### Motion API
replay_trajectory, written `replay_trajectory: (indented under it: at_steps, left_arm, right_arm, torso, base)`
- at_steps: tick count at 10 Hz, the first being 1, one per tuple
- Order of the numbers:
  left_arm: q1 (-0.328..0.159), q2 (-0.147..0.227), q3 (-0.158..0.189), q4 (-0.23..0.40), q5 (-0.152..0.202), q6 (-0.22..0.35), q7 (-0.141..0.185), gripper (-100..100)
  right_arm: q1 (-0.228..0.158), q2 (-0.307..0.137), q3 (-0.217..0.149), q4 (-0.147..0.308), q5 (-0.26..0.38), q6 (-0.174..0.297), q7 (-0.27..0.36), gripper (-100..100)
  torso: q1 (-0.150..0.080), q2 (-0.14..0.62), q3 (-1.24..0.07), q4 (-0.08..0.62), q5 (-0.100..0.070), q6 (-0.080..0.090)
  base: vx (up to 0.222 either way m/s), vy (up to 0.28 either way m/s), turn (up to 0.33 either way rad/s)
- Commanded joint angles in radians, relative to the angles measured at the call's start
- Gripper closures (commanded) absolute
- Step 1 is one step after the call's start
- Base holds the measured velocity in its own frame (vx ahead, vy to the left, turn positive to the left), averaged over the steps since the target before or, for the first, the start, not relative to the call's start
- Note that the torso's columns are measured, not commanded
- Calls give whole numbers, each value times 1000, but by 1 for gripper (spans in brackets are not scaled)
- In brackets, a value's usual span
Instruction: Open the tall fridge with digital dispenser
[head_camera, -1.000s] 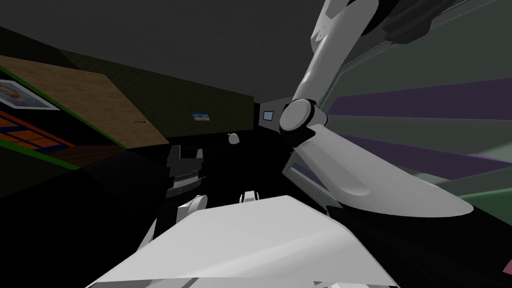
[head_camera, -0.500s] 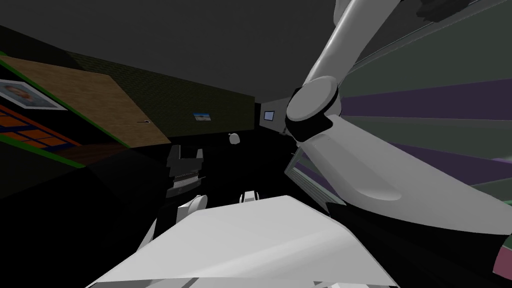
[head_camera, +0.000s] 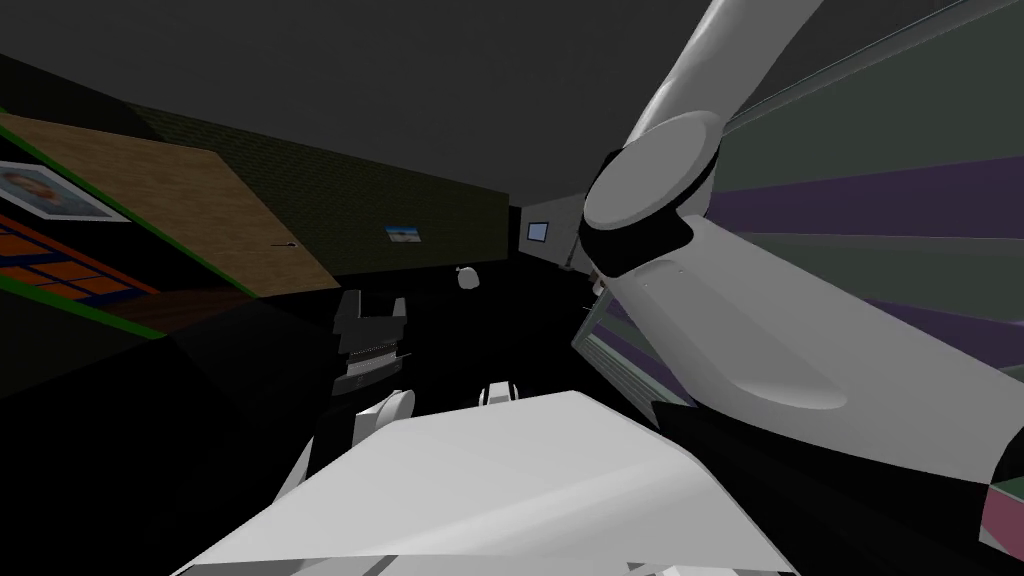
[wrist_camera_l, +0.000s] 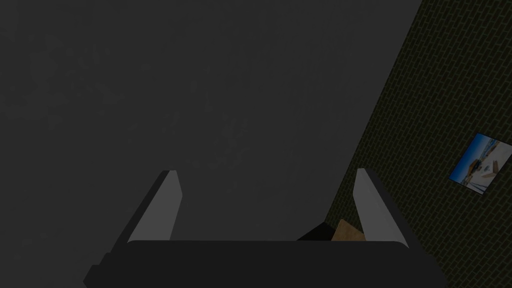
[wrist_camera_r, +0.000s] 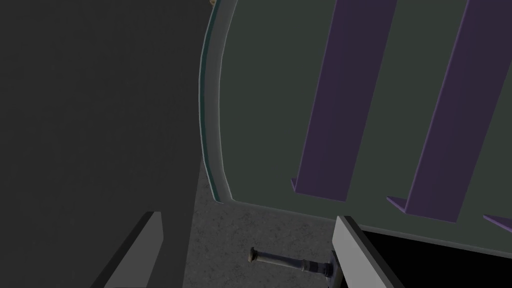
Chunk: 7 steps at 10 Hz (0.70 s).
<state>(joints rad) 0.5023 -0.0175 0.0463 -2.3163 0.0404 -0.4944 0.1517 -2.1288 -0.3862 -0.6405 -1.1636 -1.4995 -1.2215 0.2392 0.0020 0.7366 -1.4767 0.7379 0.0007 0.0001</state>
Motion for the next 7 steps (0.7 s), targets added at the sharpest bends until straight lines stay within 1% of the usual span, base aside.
replay_trajectory:
  at_steps: [1, 5, 7]
  left_arm:
    - [0, 0, 0, 0, 0, 0, 0, 0]
    - [0, 0, 0, 0, 0, 0, 0, 0]
    - [0, 0, 0, 0, 0, 0, 0, 0]
  right_arm:
    - [-52, -27, 20, 39, -7, -17, 26, -100]
    - [-149, -73, 59, 91, -26, -47, 85, -100]
    - [-198, -97, 78, 117, -35, -63, 114, -100]
  torso:
    - [1, 0, 0, 0, 0, 0]
    - [-3, 1, 0, 0, -1, 0]
    - [-2, 2, 1, 0, -1, 0]
  base:
    - [69, 9, -1]
    - [93, 4, -1]
    - [90, 12, -3]
